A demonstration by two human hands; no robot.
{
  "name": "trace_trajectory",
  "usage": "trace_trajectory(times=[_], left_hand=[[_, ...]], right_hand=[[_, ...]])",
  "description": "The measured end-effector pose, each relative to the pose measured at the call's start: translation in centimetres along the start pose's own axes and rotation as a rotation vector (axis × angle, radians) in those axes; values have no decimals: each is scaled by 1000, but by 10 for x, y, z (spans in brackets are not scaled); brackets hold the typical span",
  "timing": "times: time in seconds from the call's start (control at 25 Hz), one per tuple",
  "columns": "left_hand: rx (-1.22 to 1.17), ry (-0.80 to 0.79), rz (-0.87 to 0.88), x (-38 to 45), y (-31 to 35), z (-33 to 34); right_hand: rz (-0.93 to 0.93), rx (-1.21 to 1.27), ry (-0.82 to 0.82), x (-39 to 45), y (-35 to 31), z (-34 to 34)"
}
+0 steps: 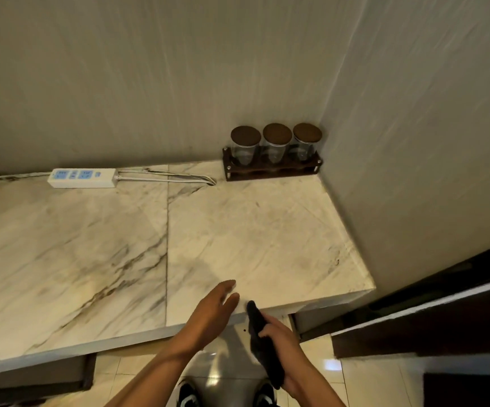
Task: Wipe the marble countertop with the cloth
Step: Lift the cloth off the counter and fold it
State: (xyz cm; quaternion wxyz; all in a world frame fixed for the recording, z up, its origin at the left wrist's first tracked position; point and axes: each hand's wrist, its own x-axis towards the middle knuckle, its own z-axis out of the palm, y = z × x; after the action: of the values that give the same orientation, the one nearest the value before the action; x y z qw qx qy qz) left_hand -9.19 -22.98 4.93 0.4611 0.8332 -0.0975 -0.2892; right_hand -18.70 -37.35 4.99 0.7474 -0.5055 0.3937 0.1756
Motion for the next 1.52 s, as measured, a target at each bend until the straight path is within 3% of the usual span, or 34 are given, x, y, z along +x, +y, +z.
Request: trace_trajectory(times=[0.12,0.2,0.28,0.44,0.68,1.0,1.36,1.52], left_hand=[[-324,-133,-156,-16,-1,-30],[-551,-248,-141,-33,-3,-52],[-599,-285,-113,-43,-8,-71],[-662,-20,-182,-50,-43,-111],[-742,224,-278,-77,-77,-162],[-1022,320,-332,-74,-99,-180],[-598,344,-525,-42,-117,-164],[86,370,-400,-35,-128,-164]], right_hand=[[152,376,-238,-13,-8,25],[181,436,-324,-18,-18,45],[192,421,-364,-19,-26,64],[231,338,-376,-14,-34,109],[240,202,-248,14,-29,161],[101,-66,-181,66,-63,209],[-214,-668,10,132,-65,256],[-387,-1048,105,131,-69,270]])
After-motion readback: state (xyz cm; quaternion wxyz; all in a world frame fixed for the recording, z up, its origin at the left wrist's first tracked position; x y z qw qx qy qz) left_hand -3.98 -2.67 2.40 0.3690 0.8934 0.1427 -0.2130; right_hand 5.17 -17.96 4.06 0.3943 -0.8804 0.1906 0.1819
